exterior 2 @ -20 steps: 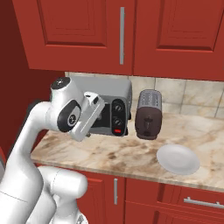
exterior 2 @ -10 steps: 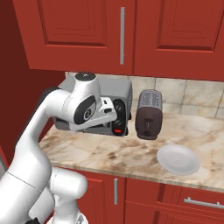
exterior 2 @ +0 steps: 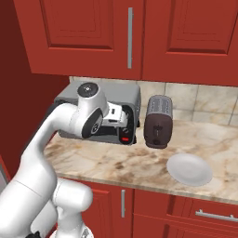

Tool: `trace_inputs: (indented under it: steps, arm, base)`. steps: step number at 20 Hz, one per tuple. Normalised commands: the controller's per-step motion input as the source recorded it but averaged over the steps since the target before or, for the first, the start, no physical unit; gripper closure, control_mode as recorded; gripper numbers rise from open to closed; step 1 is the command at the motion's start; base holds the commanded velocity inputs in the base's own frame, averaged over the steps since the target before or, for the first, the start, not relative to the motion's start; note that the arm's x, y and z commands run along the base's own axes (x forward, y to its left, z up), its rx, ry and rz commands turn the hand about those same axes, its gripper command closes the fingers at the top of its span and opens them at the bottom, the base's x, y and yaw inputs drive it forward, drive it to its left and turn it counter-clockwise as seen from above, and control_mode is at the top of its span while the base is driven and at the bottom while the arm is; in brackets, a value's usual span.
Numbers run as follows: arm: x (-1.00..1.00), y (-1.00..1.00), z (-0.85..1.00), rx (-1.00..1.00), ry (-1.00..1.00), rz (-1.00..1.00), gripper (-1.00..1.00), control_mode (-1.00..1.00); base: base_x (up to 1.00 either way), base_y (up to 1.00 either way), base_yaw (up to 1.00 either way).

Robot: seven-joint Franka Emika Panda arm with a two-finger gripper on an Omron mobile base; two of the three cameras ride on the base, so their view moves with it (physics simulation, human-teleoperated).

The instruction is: Pull the toaster oven rack outwards. Pick up the baguette from the plate and place it on the toaster oven rack. Close the toaster oven door fully and set the temperature to the lowest setting.

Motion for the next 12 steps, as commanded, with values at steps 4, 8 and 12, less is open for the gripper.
trace_inputs:
  steps: [4,8,12]
  arm:
    - [0.5,0.05,-0.7,0.0,-0.34,-0.12,-1.0,-1.0]
    - [0.6,-0.17,0.05,0.08,0.02,-0.03,-1.0,-1.0]
    - [0.23,-0.21,0.33,0.09,0.15,-0.15,-1.0,-1.0]
  base:
    - [0.0,0.0,0.0]
    - [0.0,0.0,0.0]
    - [0.0,0.0,0.0]
